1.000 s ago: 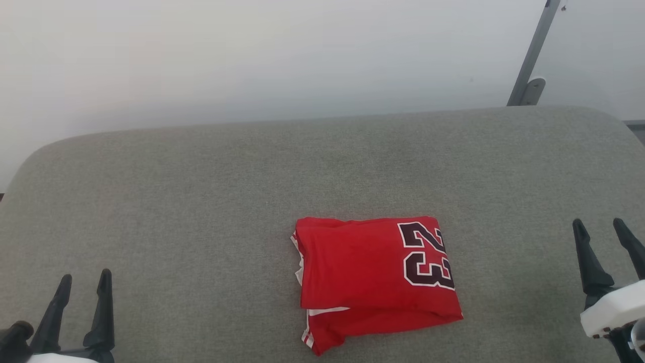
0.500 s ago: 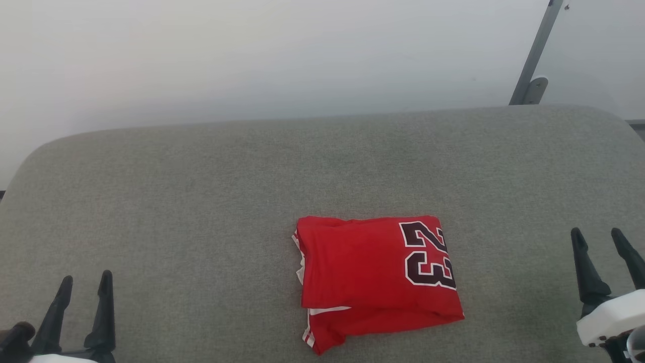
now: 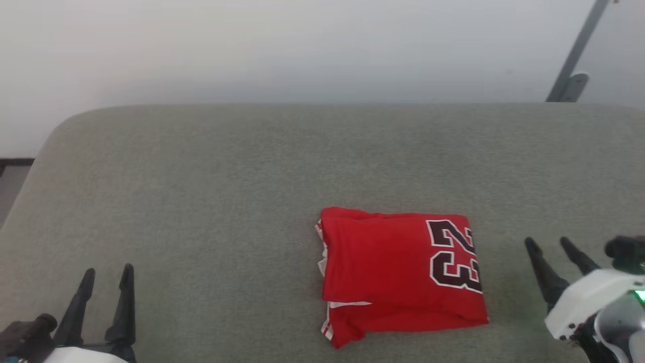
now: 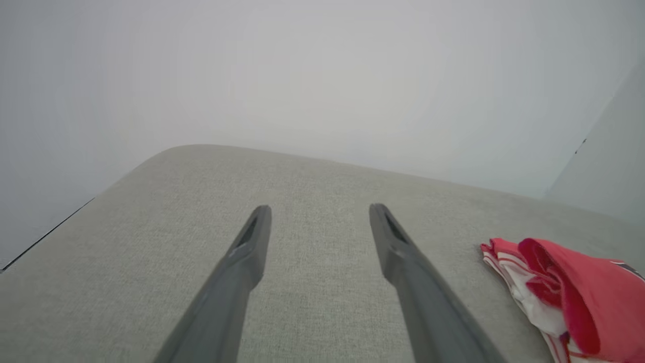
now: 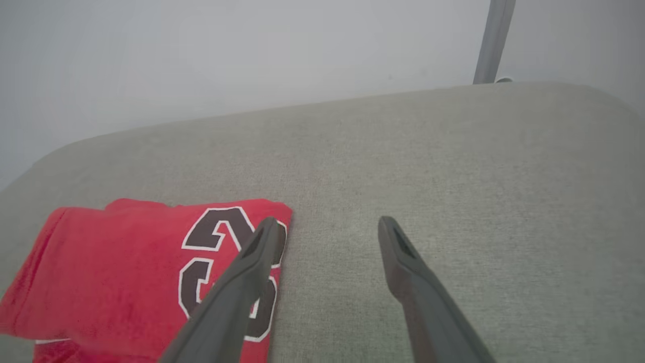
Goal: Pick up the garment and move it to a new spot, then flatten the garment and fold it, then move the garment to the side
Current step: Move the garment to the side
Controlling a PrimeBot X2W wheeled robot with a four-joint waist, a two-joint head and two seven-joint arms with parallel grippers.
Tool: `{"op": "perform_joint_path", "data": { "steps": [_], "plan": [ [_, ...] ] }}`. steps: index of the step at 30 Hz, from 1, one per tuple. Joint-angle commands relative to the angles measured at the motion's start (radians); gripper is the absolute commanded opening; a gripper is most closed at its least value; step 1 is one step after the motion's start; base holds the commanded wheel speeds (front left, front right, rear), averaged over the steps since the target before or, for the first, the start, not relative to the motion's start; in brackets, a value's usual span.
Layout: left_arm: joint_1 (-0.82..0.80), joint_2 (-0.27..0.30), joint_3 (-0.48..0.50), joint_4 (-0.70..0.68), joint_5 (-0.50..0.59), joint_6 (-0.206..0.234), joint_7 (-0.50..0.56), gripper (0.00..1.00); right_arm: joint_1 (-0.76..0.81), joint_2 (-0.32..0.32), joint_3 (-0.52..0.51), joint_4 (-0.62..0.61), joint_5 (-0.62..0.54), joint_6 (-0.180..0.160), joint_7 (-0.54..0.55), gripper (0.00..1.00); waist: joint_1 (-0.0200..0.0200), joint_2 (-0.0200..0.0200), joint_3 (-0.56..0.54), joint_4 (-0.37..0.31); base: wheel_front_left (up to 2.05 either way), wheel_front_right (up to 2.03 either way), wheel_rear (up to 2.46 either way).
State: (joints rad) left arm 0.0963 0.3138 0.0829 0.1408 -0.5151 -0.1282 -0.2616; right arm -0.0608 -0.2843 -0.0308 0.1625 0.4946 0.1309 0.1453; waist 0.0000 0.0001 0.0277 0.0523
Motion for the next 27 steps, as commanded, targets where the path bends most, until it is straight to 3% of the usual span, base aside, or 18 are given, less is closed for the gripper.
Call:
{"op": "perform_joint_path", "data": {
  "steps": [1,11,14,27],
  "plan": [
    [-0.020,-0.002,-0.005,0.002,-0.005,-0.003,-0.004,1.00,-0.024,-0.007,0.014,-0.004,0.010,0.000,0.047,1.00,0.0000,-0.0001,0.021,0.027,0.00,0.00,0.00],
    [-0.067,-0.020,-0.048,0.006,-0.010,-0.003,-0.004,1.00,-0.091,-0.039,0.065,0.002,0.055,0.000,0.385,1.00,0.0000,-0.0001,0.077,0.112,0.00,0.00,0.00],
    [-0.078,-0.023,-0.060,0.006,-0.010,-0.003,-0.004,1.00,-0.100,-0.049,0.067,0.008,0.051,0.000,0.443,1.00,0.0000,-0.0001,0.091,0.128,0.00,0.00,0.00],
    [-0.167,-0.049,-0.119,0.029,-0.010,-0.003,-0.004,1.00,-0.172,0.003,0.081,0.100,0.025,0.000,0.763,1.00,0.0000,-0.0001,0.193,0.198,0.00,0.00,0.00]
  ]
}}
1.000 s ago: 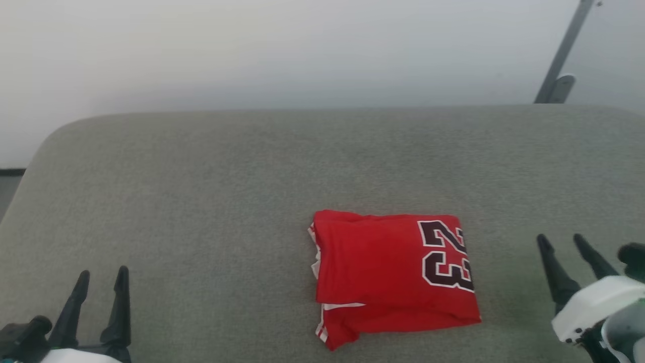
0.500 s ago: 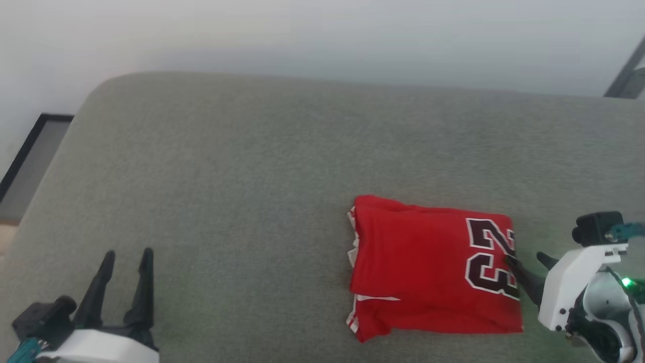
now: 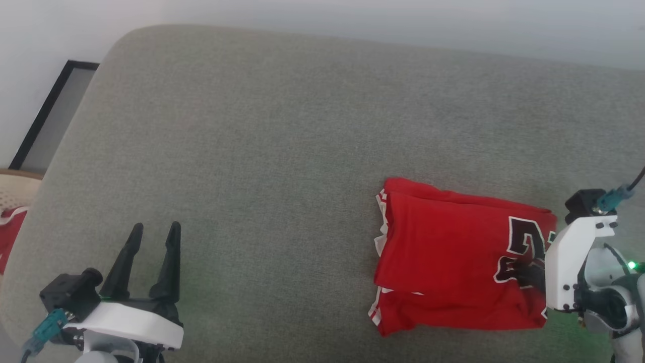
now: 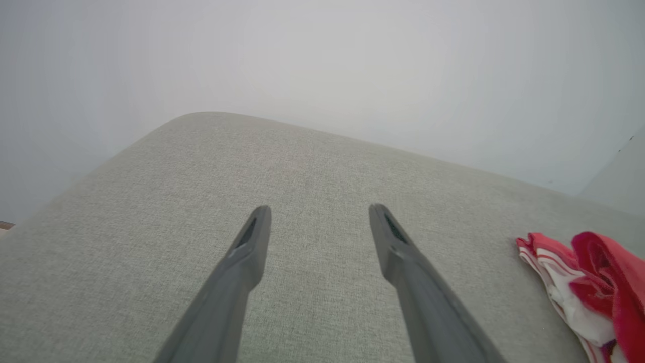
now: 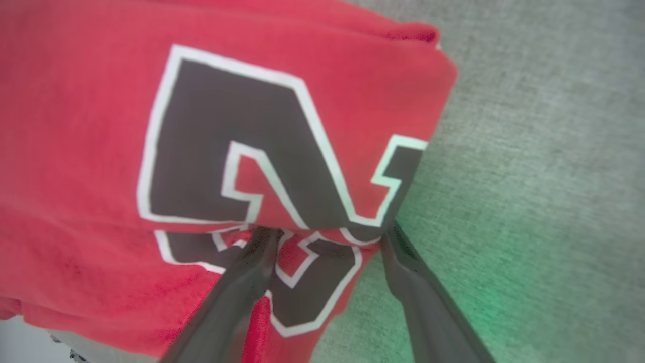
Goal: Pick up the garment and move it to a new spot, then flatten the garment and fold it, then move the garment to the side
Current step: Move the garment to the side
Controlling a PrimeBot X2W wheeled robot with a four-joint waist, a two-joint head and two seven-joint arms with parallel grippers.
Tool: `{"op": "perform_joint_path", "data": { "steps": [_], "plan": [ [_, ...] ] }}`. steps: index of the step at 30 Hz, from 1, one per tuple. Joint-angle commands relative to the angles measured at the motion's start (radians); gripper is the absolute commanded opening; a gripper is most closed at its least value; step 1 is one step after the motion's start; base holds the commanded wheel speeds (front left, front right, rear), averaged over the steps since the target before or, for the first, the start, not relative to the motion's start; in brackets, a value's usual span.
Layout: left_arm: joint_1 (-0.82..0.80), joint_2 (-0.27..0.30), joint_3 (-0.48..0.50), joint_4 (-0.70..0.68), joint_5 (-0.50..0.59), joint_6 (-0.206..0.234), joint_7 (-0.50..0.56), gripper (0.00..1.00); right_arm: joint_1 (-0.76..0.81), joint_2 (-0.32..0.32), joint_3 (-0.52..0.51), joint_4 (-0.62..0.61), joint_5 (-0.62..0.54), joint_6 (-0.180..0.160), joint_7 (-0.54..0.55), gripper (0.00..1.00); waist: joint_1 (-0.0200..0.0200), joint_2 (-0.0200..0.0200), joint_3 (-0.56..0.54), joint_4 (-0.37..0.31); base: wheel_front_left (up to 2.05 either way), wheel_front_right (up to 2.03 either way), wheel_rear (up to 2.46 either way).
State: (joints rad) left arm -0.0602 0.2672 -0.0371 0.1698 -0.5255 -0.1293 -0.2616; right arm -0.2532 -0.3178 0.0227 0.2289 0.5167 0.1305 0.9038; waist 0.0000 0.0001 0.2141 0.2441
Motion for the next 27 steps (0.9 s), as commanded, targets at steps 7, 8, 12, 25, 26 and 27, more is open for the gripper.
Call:
{"op": "perform_joint_path", "data": {
  "steps": [7,8,12,25,26,27],
  "plan": [
    [-0.029,-0.002,0.001,0.016,-0.007,-0.002,-0.004,1.00,-0.005,0.039,0.009,0.012,-0.023,0.000,0.017,0.00,0.0000,-0.0001,0.012,0.006,0.00,0.00,0.00],
    [-0.029,-0.001,0.003,0.014,-0.006,-0.002,-0.004,1.00,-0.011,0.038,0.004,0.006,-0.019,0.000,0.019,0.00,0.0000,-0.0001,0.012,0.002,0.00,0.00,0.00],
    [-0.035,0.009,0.001,0.006,-0.002,-0.002,-0.004,1.00,-0.039,0.017,-0.020,-0.031,-0.016,-0.001,0.018,0.00,0.0000,-0.0001,0.014,-0.020,0.00,0.00,0.00],
    [-0.118,0.016,-0.050,-0.027,0.018,-0.002,-0.004,1.00,-0.185,-0.101,-0.106,-0.049,-0.040,-0.001,0.007,0.00,0.0000,-0.0001,0.071,-0.167,0.00,0.00,0.00],
    [-0.129,0.017,-0.058,-0.027,0.019,-0.002,-0.004,1.00,-0.201,-0.114,-0.112,-0.042,-0.038,-0.001,0.002,0.00,0.0000,-0.0001,0.077,-0.179,0.00,0.00,0.00],
    [-0.141,0.017,-0.071,-0.027,0.020,-0.002,-0.004,1.00,-0.218,-0.128,-0.118,-0.036,-0.038,-0.001,-0.004,0.00,0.0000,-0.0001,0.084,-0.191,0.00,0.00,0.00]
  ]
}}
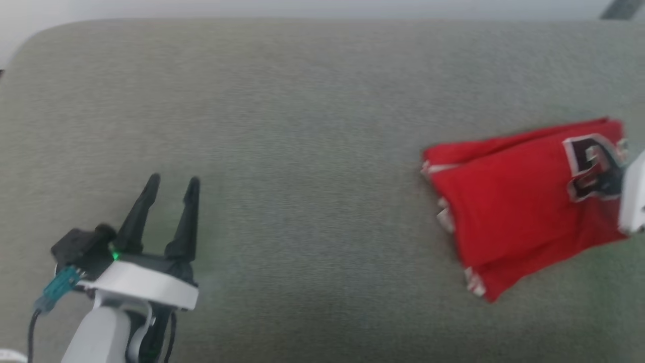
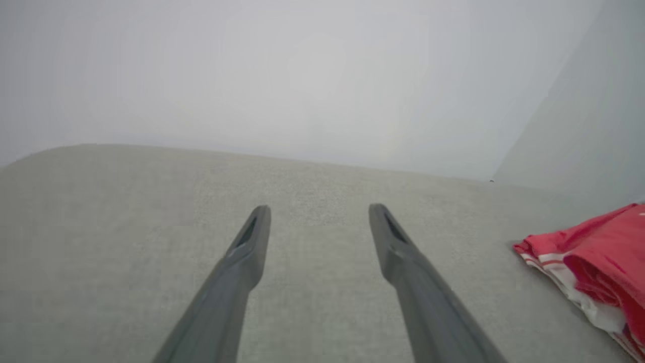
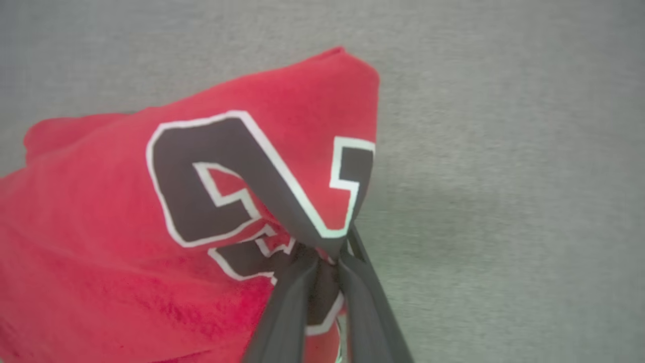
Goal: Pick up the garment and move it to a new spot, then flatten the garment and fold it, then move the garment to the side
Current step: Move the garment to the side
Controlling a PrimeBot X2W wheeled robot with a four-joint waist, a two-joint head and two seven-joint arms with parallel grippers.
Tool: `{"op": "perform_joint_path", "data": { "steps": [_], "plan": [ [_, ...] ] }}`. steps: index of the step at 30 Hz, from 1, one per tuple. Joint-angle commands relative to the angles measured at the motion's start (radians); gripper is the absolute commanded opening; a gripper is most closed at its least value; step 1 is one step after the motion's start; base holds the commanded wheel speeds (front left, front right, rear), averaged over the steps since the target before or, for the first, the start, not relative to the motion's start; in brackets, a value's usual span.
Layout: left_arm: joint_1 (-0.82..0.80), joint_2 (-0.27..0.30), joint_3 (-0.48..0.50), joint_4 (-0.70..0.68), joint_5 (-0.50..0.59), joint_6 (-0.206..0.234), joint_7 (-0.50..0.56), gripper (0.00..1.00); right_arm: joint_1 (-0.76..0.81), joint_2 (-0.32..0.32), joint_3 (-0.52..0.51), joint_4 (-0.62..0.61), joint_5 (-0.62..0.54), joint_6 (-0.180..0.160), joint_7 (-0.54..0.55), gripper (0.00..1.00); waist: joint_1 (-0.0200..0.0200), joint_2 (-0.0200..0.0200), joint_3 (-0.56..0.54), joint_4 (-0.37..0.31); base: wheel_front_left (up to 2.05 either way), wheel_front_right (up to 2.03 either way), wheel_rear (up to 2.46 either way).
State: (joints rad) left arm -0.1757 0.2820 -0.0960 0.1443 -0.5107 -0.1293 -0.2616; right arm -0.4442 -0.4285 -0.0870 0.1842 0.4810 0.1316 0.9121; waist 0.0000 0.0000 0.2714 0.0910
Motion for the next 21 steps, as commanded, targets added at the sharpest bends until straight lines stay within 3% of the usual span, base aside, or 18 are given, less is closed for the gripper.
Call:
{"op": "perform_joint_path", "data": {
  "steps": [1,5,9,21],
  "plan": [
    [-0.039,0.005,-0.021,-0.001,0.006,-0.002,-0.004,1.00,-0.044,-0.031,-0.009,0.018,-0.006,-0.002,-0.016,0.00,0.0000,0.0000,0.034,-0.052,0.00,0.00,0.00],
    [-0.082,0.012,-0.057,0.003,0.006,-0.002,-0.004,1.00,-0.090,-0.067,-0.023,0.049,-0.014,-0.002,-0.040,0.00,0.0000,0.0000,0.058,-0.085,0.00,0.00,0.00],
    [-0.160,0.021,-0.117,0.007,0.007,-0.002,-0.004,1.00,-0.168,-0.142,-0.039,0.124,-0.013,-0.002,-0.099,0.00,0.0000,0.0000,0.102,-0.132,0.00,0.00,0.00],
    [-0.310,0.044,-0.233,-0.001,0.008,-0.002,-0.004,1.00,-0.318,-0.289,0.012,0.273,-0.053,-0.002,-0.318,0.00,0.0000,0.0000,0.214,-0.209,0.00,0.00,0.00]
  ]
}}
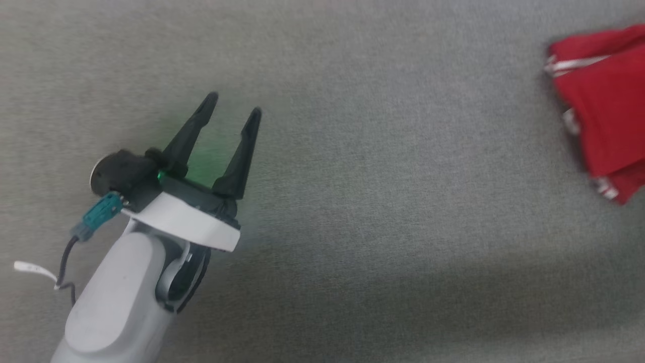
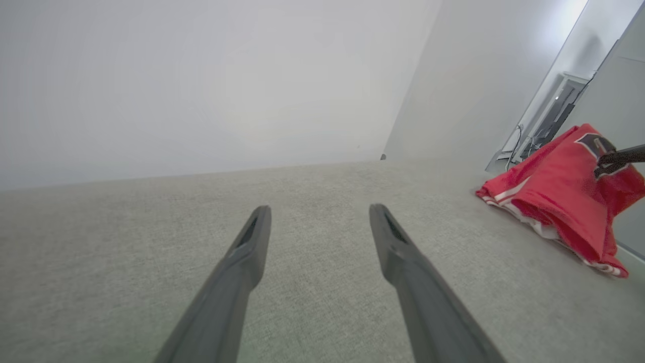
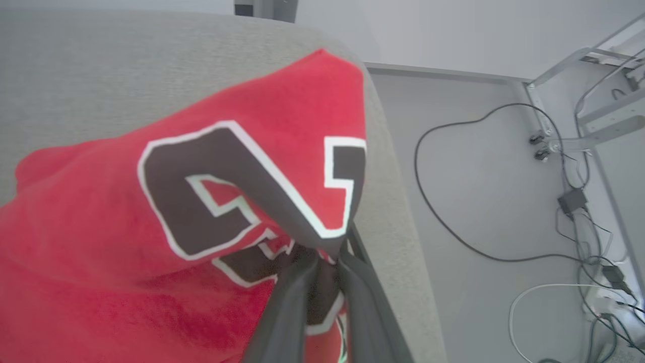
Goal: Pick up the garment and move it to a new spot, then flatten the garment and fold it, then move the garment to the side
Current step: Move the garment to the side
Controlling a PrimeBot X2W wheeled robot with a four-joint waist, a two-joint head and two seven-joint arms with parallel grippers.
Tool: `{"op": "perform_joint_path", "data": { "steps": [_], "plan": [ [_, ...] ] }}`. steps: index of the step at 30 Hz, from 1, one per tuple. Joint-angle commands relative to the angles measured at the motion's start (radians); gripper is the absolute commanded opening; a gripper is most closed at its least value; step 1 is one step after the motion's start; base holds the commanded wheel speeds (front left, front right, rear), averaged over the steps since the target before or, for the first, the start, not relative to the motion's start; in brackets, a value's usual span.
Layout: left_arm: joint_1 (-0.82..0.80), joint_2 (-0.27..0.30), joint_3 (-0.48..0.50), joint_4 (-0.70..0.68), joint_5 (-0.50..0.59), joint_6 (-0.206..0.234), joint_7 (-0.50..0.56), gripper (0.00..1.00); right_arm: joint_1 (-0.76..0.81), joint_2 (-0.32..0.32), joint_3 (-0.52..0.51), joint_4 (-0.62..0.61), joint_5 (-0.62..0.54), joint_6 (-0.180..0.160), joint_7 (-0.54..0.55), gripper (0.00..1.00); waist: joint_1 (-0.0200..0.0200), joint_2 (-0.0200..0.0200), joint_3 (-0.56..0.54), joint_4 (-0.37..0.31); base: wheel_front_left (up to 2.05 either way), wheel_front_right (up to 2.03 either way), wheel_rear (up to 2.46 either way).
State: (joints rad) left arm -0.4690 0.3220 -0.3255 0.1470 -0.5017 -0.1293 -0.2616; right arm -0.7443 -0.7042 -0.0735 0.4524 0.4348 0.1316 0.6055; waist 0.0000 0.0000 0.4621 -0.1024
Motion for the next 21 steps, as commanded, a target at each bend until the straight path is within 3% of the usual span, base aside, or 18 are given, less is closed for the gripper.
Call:
{"op": "perform_joint_path", "data": {
  "steps": [1,8,21],
  "plan": [
    [-0.027,0.006,-0.013,-0.004,-0.004,-0.002,-0.004,1.00,-0.027,-0.024,0.006,0.020,-0.010,-0.002,-0.033,0.00,0.0000,0.0000,0.032,-0.019,0.00,0.00,0.00],
    [-0.093,0.016,-0.062,0.004,-0.013,-0.002,-0.004,1.00,-0.085,-0.084,0.019,0.127,-0.056,-0.002,-0.165,0.00,0.0000,0.0000,0.091,-0.020,0.00,0.00,0.00],
    [-0.130,0.017,-0.063,-0.020,-0.013,-0.002,-0.004,1.00,-0.127,-0.025,-0.040,0.300,-0.143,-0.002,-0.248,0.00,0.0000,0.0000,0.145,0.029,0.00,0.00,0.00]
  ]
}}
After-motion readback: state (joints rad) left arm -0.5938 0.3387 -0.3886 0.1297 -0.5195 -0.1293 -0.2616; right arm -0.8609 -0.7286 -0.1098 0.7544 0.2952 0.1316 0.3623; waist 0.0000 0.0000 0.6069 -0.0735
